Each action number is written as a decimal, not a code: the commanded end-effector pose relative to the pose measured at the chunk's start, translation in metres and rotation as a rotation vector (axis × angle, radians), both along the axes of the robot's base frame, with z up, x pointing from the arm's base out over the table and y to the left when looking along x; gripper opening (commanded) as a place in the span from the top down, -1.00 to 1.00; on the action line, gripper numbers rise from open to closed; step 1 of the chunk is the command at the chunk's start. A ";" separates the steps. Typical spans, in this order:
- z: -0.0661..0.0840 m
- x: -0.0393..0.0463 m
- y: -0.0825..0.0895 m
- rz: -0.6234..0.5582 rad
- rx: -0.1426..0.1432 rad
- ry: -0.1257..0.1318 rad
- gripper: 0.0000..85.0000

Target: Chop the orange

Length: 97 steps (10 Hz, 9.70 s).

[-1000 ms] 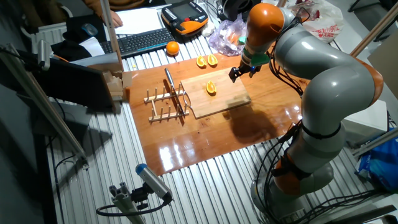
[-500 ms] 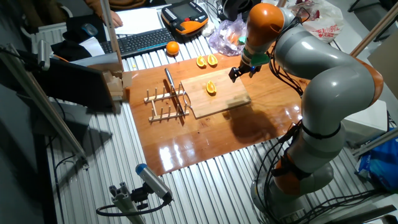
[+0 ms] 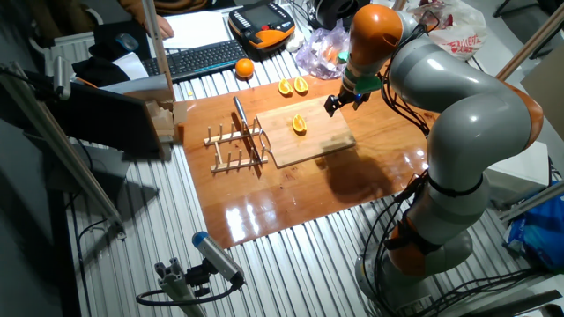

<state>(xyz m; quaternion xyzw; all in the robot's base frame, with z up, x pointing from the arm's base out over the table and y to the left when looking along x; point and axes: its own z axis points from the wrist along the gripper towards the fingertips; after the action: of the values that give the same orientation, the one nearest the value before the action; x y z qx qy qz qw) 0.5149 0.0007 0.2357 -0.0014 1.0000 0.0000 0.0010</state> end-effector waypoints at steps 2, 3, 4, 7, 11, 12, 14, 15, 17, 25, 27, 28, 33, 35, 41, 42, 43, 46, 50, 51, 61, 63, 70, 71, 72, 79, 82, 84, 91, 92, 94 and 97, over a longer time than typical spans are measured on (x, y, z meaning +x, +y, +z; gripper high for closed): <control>0.000 0.0001 0.000 0.305 0.011 0.226 1.00; 0.000 0.0001 0.000 0.307 0.011 0.226 1.00; 0.000 0.0001 0.000 0.307 0.011 0.226 1.00; 0.000 0.0001 0.000 0.307 0.011 0.226 1.00; 0.000 0.0001 0.000 0.200 0.064 0.187 1.00; 0.000 0.0001 0.000 0.165 0.109 0.206 1.00; 0.000 0.0001 0.000 0.105 0.072 0.236 1.00; 0.000 0.0001 0.000 0.099 0.101 0.238 1.00; 0.000 0.0001 0.000 0.133 0.120 0.234 1.00; 0.000 0.0001 0.000 0.024 0.109 0.171 1.00; 0.017 0.0267 0.058 0.000 0.103 0.156 1.00; 0.023 0.0359 0.081 -0.017 0.093 0.164 1.00; -0.003 0.0363 0.151 -0.061 0.100 0.162 1.00; -0.011 0.0236 0.173 -0.077 0.118 0.168 1.00; -0.021 0.0124 0.189 -0.068 0.104 0.164 1.00; -0.021 0.0124 0.189 -0.035 0.096 0.166 1.00; -0.021 0.0124 0.189 0.014 0.086 0.158 1.00; -0.021 0.0124 0.189 0.098 0.109 0.152 1.00; -0.021 0.0124 0.189 0.065 0.078 0.096 1.00; -0.017 0.0193 0.212 0.021 0.060 0.104 1.00; -0.063 0.0641 0.297 -0.020 -0.085 0.027 -0.20; -0.076 0.0720 0.296 -0.020 -0.082 0.025 -0.20; -0.121 0.0751 0.304 -0.026 -0.074 0.031 -0.20; -0.130 0.0792 0.301 -0.012 -0.062 0.030 -0.20; -0.136 0.0812 0.301 0.005 -0.066 0.020 -0.20; -0.146 0.0754 0.295 0.042 -0.078 -0.003 0.60; -0.144 0.0748 0.294 0.049 -0.065 -0.022 1.00; -0.137 0.0765 0.294 0.046 -0.030 -0.027 1.00; -0.041 0.0651 0.276 -0.044 0.108 0.044 1.00; -0.034 0.0609 0.270 -0.053 0.114 0.045 1.00; -0.023 0.0609 0.252 -0.066 0.139 0.057 1.00; -0.013 0.0639 0.216 -0.104 0.130 0.013 1.00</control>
<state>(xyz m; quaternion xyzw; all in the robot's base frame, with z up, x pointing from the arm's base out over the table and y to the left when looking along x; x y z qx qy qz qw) 0.5787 0.2216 0.2214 0.0516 0.9967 0.0629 -0.0034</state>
